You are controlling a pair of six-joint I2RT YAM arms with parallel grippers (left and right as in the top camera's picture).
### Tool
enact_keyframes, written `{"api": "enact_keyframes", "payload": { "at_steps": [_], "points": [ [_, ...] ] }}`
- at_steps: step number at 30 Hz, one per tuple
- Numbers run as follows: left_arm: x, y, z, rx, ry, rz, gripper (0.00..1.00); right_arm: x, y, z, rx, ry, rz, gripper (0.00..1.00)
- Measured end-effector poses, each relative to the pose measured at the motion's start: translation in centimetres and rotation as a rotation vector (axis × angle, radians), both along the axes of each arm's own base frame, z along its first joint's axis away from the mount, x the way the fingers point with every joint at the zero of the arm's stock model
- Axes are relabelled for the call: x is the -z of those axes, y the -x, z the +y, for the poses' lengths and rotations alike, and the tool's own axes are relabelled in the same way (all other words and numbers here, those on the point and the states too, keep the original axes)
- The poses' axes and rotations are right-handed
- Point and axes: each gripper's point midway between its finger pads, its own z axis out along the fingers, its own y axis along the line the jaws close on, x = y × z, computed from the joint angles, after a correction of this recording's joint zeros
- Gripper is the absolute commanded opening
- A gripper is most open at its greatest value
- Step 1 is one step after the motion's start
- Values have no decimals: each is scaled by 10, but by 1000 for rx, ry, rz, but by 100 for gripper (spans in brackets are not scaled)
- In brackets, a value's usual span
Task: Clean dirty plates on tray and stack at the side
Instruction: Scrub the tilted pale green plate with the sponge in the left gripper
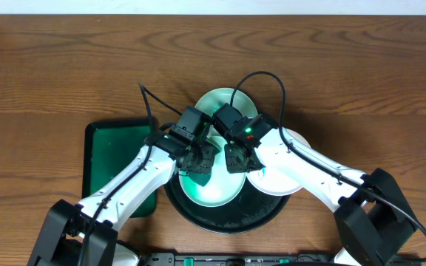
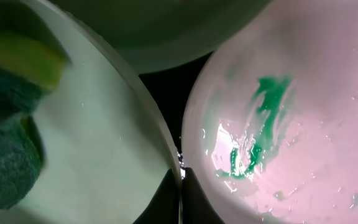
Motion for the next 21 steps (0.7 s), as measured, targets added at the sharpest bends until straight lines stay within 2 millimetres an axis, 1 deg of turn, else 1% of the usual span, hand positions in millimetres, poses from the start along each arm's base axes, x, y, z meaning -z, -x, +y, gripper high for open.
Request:
{"api": "enact_keyframes", "payload": {
  "at_steps": [5, 10, 13, 16, 18, 21],
  "points": [
    [1, 8, -5, -9, 36, 41, 7, 1, 2, -2, -14, 8, 7, 2],
    [4, 19, -2, -57, 32, 105, 7, 4, 5, -4, -23, 14, 19, 1],
    [7, 28, 7, -90, -9, 148, 7, 4, 7, -4, -27, 12, 24, 1],
    [14, 43, 21, -107, -104, 184, 7, 4, 3, 1, -32, -7, 13, 1],
    [15, 45, 23, -100, -147, 167, 7, 4, 4, 1, -37, -11, 16, 1],
    [15, 43, 31, -126, -202, 135, 7, 4, 4, 3, -39, -17, 16, 1]
  ]
}}
